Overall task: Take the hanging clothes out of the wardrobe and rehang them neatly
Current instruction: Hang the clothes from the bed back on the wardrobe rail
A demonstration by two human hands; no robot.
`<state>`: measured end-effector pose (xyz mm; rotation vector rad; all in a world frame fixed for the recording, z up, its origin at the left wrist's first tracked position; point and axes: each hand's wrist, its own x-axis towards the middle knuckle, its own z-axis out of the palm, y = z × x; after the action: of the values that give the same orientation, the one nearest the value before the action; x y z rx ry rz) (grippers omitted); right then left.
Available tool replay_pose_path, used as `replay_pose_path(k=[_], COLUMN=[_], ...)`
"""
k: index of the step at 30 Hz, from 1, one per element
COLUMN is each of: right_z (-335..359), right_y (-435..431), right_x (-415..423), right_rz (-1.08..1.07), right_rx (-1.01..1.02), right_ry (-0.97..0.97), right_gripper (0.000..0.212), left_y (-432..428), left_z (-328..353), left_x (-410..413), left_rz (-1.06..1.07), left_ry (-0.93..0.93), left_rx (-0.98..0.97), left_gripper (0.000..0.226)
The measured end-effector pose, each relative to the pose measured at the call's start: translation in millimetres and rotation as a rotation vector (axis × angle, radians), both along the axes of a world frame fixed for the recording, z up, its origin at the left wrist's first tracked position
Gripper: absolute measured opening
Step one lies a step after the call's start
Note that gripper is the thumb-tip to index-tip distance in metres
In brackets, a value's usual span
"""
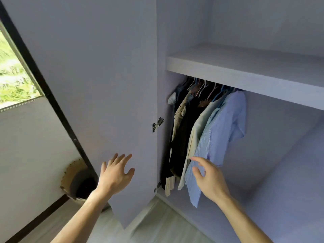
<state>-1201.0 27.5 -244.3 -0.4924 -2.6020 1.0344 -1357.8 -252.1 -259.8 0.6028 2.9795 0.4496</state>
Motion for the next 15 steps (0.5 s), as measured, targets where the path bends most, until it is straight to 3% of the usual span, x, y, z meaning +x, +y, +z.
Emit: replay_pose_path(k=[8,15], right_z=[-53.8,-66.1], right_y=[-137.5,-274.6], right_x=[33.8,38.5], right_rz=[0.455,0.932], right_rx=[0.219,0.38], right_ry=[-0.227,-0.304], right_gripper=[0.034,0.042], left_y=[-148.1,-282.5], left_z=[-68.2,-93.4], left_x=[131.5,273.1], left_rz=[0.233,0.688], left_ry=[-0.151,-0.294], left_rx=[-0.052,-0.083], left_gripper=[0.057,0.058])
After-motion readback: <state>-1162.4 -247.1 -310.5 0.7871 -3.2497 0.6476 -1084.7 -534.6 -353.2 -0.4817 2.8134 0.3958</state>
